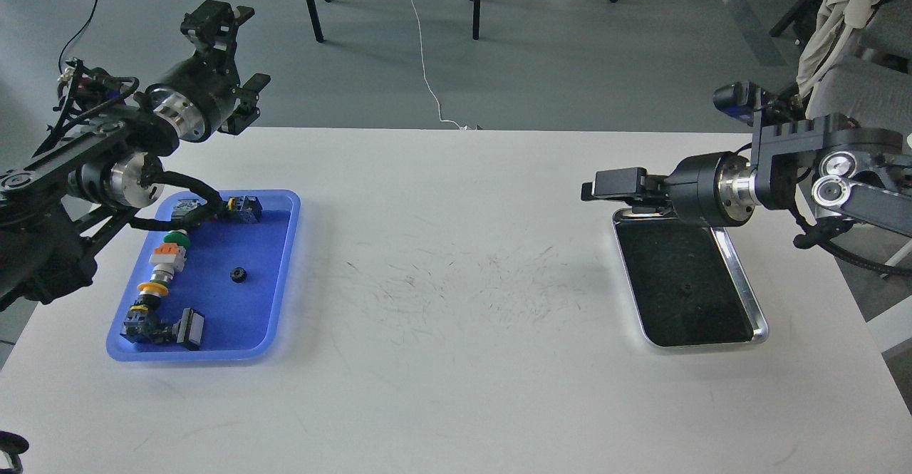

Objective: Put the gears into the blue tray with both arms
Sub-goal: 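Reach the right gripper into the metal tray and grasp another black ring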

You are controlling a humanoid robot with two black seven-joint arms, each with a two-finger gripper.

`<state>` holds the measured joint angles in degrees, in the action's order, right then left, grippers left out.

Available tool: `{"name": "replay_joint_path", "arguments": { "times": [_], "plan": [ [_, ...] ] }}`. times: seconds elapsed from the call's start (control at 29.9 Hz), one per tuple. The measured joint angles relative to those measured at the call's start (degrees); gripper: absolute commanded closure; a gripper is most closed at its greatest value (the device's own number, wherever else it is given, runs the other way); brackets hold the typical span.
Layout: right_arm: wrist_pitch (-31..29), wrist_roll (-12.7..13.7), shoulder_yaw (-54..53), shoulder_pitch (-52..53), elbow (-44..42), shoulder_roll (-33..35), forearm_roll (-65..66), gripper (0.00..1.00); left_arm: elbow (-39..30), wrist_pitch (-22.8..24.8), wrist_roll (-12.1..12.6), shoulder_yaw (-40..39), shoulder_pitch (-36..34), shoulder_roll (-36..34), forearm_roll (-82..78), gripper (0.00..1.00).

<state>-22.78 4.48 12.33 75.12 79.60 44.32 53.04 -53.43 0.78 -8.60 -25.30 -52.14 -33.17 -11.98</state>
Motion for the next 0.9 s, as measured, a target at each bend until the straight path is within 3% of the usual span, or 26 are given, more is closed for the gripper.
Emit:
{"name": "replay_joint_path", "arguments": {
  "times": [0.33, 0.9],
  "plan": [
    [-0.92, 0.62, 9.69, 0.52, -3.15, -2.72, 6.49, 0.05, -0.03, -0.19, -0.48, -0.02, 0.11, -0.47, -0.48, 0.02],
    [-0.77, 0.49, 10.73, -4.19, -9.92, -3.03, 7.26, 0.10, -0.09, -0.19, -0.54, 0.49, 0.75, -0.40, -0.68, 0.02]
  ]
}}
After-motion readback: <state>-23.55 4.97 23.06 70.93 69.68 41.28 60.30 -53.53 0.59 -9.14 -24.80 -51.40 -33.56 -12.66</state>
